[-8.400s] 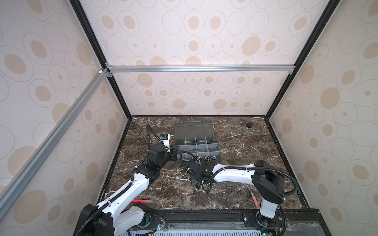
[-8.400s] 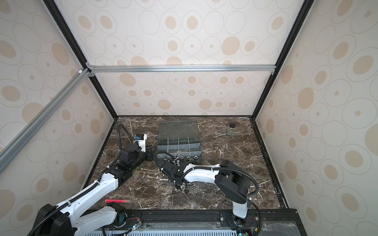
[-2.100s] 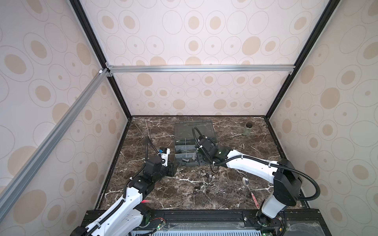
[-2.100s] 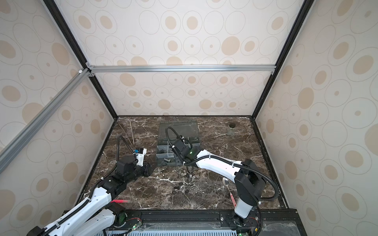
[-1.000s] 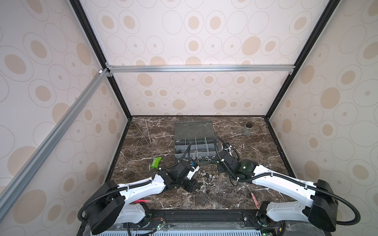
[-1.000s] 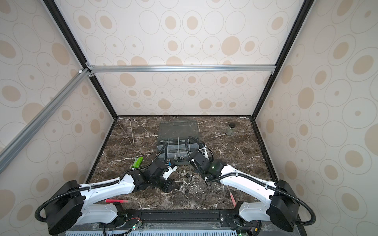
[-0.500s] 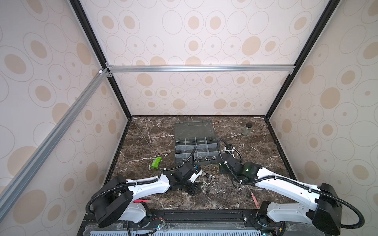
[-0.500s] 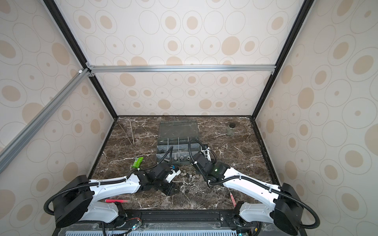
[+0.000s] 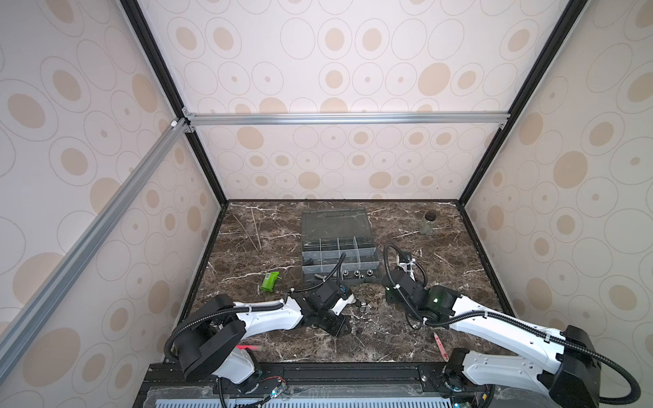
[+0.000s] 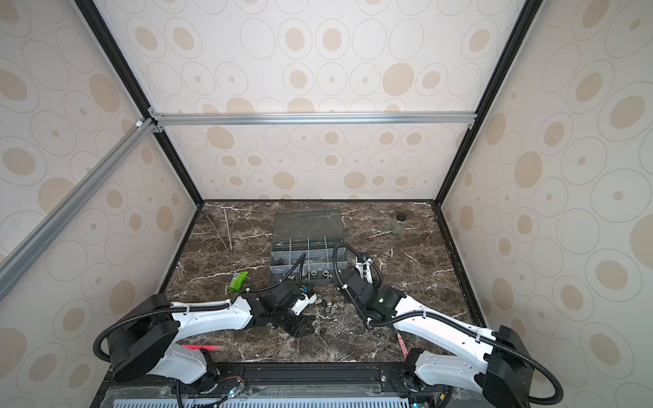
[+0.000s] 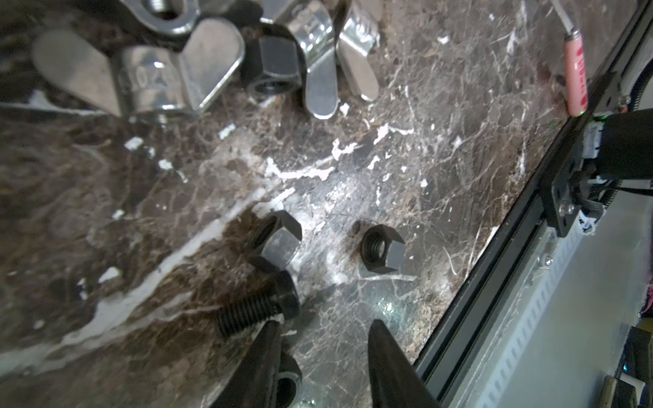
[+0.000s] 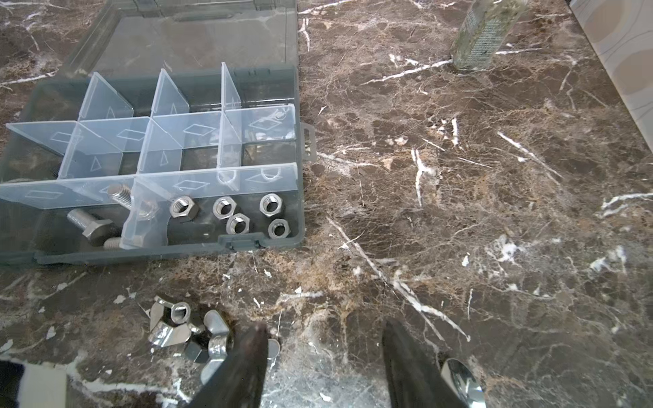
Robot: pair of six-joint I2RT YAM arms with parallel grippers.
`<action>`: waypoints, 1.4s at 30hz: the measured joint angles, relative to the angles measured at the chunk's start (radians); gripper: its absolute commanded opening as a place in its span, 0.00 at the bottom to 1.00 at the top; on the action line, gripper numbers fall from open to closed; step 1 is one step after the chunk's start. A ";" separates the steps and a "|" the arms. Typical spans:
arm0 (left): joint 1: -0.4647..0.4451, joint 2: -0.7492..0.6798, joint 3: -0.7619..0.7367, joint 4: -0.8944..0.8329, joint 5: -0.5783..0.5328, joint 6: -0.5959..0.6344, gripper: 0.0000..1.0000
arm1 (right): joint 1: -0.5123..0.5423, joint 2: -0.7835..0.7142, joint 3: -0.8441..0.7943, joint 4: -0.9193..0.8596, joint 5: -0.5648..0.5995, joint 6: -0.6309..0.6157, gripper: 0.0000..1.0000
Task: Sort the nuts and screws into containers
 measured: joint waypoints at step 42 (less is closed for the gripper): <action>0.000 0.110 0.266 -0.246 -0.229 0.592 0.52 | 0.000 -0.060 -0.001 -0.048 0.059 0.052 0.56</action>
